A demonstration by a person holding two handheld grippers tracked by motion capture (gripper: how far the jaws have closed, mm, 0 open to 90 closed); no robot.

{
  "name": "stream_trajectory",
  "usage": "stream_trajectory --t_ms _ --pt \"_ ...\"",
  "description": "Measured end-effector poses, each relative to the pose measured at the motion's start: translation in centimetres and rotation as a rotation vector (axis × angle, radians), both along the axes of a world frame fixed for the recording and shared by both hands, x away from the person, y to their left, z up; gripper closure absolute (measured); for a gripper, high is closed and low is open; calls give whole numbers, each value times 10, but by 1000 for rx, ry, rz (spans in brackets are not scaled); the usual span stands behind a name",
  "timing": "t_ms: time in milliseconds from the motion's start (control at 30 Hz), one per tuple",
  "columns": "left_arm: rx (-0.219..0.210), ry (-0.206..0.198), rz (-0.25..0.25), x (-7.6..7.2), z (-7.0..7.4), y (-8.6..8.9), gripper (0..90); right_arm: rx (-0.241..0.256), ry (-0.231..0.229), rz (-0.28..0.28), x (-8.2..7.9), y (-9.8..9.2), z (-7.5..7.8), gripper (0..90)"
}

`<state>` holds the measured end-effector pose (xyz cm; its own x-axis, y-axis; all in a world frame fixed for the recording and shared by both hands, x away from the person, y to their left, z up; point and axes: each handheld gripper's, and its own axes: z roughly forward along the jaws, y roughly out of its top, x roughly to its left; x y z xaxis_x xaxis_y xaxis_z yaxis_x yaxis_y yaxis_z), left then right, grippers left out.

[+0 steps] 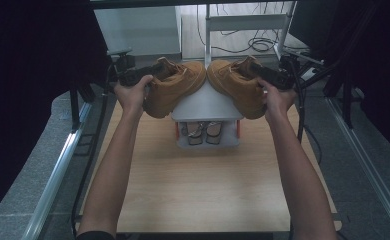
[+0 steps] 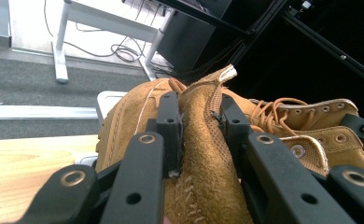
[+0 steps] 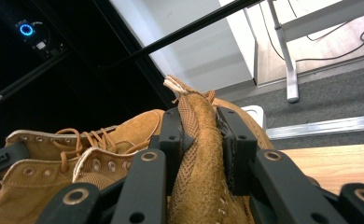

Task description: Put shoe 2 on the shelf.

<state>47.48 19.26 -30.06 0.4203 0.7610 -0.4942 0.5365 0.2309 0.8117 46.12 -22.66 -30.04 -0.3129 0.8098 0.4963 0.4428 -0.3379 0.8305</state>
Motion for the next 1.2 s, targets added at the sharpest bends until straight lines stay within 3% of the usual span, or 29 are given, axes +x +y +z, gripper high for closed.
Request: stream_trajectory --t_ms 300,633,1033,1200 --pt "-14 9 -8 1 -4 0 737 -41 -4 19 -1 4 3 723" --pt "2 12 -18 2 -6 -3 724 -26 5 21 2 -1 -1 698" --pt "-24 12 -36 6 -8 -2 682 -9 5 67 9 -10 -3 611" --pt "-33 5 -76 9 -7 5 560 -17 -5 101 10 -12 -3 498"
